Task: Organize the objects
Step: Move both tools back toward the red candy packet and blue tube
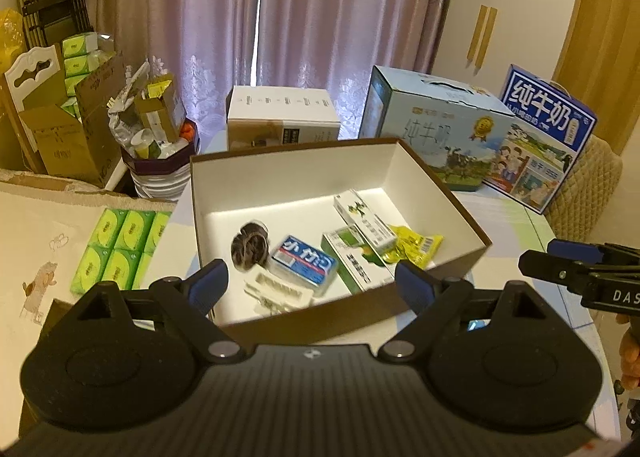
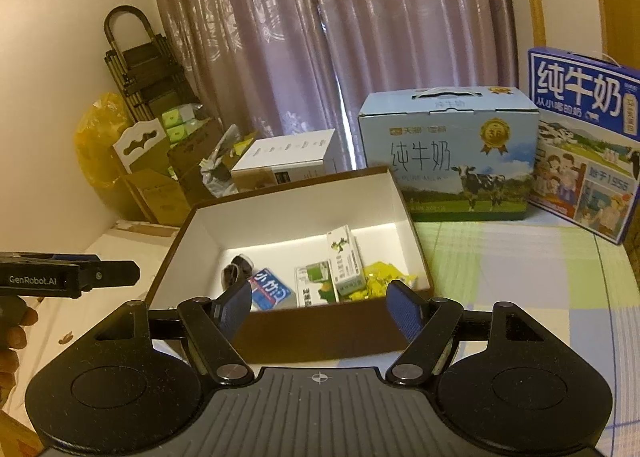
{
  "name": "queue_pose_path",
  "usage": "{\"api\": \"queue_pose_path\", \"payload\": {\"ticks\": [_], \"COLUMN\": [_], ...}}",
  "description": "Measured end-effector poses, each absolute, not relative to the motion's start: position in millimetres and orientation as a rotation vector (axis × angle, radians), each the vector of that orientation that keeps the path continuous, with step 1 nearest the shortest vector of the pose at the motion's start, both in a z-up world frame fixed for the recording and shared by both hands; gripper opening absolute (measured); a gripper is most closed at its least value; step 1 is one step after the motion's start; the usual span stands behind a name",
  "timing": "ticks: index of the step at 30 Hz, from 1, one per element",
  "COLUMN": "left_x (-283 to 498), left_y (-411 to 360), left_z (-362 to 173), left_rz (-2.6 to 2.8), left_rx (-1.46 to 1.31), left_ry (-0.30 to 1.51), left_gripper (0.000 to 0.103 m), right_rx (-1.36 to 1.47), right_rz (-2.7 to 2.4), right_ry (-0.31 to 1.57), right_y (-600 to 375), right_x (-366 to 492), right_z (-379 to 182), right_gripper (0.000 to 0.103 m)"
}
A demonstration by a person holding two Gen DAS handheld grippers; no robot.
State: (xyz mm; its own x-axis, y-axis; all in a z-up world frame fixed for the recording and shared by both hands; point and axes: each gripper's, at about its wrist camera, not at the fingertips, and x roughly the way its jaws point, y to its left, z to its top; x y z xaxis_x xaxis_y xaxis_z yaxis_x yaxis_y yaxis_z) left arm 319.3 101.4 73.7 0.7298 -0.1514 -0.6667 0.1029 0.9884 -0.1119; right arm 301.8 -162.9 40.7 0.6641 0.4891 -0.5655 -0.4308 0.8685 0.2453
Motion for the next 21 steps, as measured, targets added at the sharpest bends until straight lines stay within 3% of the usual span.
{"api": "queue_pose_path", "payload": {"ticks": [21], "left_x": [248.8], "left_y": [80.5], "left_z": [47.8], "left_rz": [-0.171], "left_rx": [-0.090], "left_ry": [0.816], "left_gripper": [0.088], "right_rx": [0.095], "right_rz": [0.519], "right_ry": [0.755], "right_y": [-187.1], "right_x": [233.6], "right_z": [18.4], "right_gripper": [0.071]}}
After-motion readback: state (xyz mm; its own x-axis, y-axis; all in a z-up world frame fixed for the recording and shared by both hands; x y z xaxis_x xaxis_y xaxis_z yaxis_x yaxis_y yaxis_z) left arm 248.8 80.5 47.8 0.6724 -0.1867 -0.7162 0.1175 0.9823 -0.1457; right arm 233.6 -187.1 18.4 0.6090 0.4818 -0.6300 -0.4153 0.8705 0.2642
